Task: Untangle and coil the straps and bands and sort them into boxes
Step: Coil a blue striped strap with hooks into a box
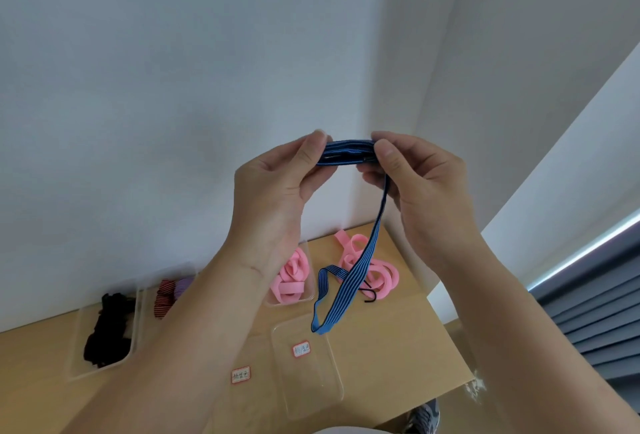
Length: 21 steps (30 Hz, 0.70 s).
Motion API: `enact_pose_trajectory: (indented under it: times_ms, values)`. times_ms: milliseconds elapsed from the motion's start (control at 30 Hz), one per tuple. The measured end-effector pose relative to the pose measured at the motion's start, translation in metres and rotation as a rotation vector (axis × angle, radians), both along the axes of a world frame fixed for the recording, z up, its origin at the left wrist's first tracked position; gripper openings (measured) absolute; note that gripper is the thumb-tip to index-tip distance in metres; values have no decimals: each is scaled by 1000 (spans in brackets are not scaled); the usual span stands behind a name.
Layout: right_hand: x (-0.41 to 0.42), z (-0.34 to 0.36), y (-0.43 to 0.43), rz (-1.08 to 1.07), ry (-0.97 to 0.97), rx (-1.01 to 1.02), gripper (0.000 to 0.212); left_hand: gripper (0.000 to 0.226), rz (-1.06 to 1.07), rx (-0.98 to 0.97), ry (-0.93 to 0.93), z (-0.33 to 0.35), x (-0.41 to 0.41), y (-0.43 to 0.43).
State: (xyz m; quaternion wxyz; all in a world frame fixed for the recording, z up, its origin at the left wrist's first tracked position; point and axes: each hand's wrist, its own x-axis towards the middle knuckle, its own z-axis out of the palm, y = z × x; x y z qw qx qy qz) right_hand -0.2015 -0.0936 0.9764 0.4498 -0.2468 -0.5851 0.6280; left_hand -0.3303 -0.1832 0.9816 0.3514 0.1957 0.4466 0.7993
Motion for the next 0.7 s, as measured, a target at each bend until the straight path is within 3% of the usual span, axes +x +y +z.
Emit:
enact_pose_trajectory:
  times_ms: [167,333,433,567,700]
  values:
    - [0,8,6,-78,-12,37,13,19,-142,-39,44,-2,-3,-5]
    - [-5,11,3,-98,-10,55,15,17,-260,-185,247,0,-3,-8]
    - [-9,10,-1,-81,-38,73,17,7,-201,-217,335,3,2,-5]
    - [-9,17,-3,-37,-52,81,21,11,-112,-237,507,3,8,3]
    - [-4,22,-1,-53,-114,162,17,9,-76,-159,500,2,11,8]
